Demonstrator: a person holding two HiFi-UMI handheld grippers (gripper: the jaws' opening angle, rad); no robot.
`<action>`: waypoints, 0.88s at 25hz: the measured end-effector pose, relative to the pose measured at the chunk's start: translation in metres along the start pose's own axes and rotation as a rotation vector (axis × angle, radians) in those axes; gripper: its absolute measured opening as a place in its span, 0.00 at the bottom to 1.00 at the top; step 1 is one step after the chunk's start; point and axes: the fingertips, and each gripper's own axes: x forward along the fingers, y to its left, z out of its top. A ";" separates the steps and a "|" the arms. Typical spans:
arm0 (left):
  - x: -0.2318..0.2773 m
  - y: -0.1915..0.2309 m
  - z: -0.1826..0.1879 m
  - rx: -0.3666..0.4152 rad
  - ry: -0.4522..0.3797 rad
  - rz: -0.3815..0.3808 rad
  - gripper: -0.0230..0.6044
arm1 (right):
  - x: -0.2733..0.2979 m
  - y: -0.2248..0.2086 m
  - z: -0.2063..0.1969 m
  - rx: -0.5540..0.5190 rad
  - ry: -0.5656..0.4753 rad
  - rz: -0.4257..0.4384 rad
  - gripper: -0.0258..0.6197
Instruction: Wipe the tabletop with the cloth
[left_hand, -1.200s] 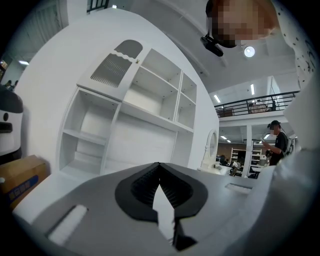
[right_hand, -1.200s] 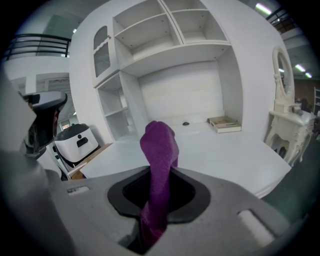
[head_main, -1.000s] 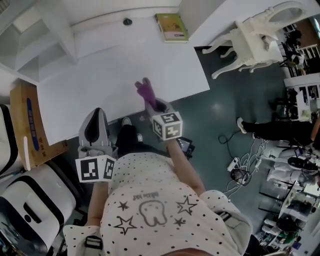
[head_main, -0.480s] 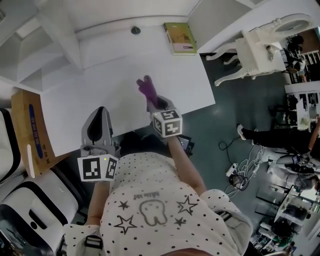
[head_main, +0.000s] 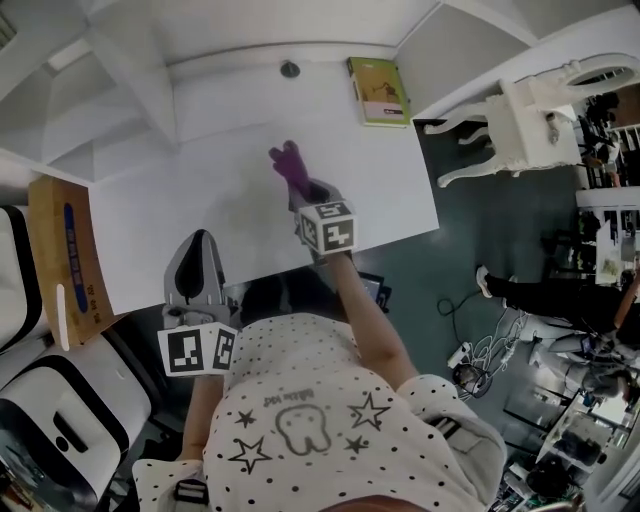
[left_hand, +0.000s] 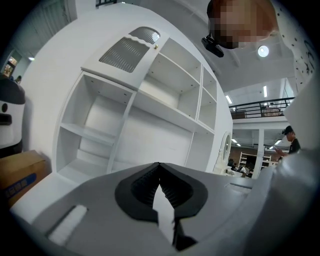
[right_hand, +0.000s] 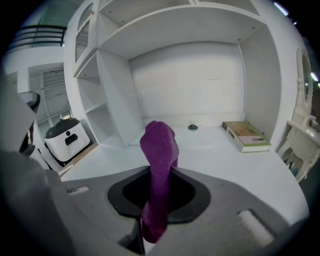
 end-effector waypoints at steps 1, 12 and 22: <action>0.000 0.001 0.000 -0.003 0.002 0.011 0.03 | 0.007 -0.002 0.004 -0.004 0.002 0.005 0.14; 0.006 0.002 -0.011 -0.009 0.020 0.093 0.03 | 0.076 -0.055 -0.003 0.030 0.122 -0.018 0.14; 0.027 -0.012 -0.018 -0.003 0.054 0.094 0.03 | 0.105 -0.074 -0.022 0.073 0.178 0.004 0.14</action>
